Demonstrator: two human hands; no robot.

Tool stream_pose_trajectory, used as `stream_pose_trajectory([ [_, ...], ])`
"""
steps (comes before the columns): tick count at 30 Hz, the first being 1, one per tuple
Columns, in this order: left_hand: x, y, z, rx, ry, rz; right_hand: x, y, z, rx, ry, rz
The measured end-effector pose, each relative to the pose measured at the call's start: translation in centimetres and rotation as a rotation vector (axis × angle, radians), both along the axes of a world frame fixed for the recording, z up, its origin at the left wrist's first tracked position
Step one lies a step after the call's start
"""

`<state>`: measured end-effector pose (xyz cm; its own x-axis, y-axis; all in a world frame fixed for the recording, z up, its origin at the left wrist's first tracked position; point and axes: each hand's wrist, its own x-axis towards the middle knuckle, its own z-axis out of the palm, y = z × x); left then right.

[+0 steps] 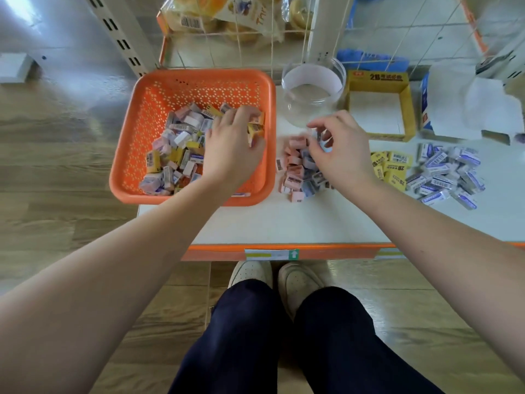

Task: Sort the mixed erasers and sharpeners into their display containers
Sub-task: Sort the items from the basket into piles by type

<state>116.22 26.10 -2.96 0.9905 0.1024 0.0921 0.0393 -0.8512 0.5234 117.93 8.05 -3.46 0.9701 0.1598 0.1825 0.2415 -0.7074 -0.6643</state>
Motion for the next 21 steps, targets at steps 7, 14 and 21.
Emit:
stream_pose_trajectory([
  [7,-2.0,8.1,-1.0,0.079,0.103,0.2,-0.4,7.4,1.2,0.119,-0.08,0.16],
  [14,-2.6,11.1,-2.0,-0.014,0.203,0.296,-0.3,11.2,-0.4,-0.052,0.058,0.356],
  [21,-2.5,10.9,-2.2,-0.078,0.124,0.301,0.8,13.5,-1.5,-0.488,0.243,0.621],
])
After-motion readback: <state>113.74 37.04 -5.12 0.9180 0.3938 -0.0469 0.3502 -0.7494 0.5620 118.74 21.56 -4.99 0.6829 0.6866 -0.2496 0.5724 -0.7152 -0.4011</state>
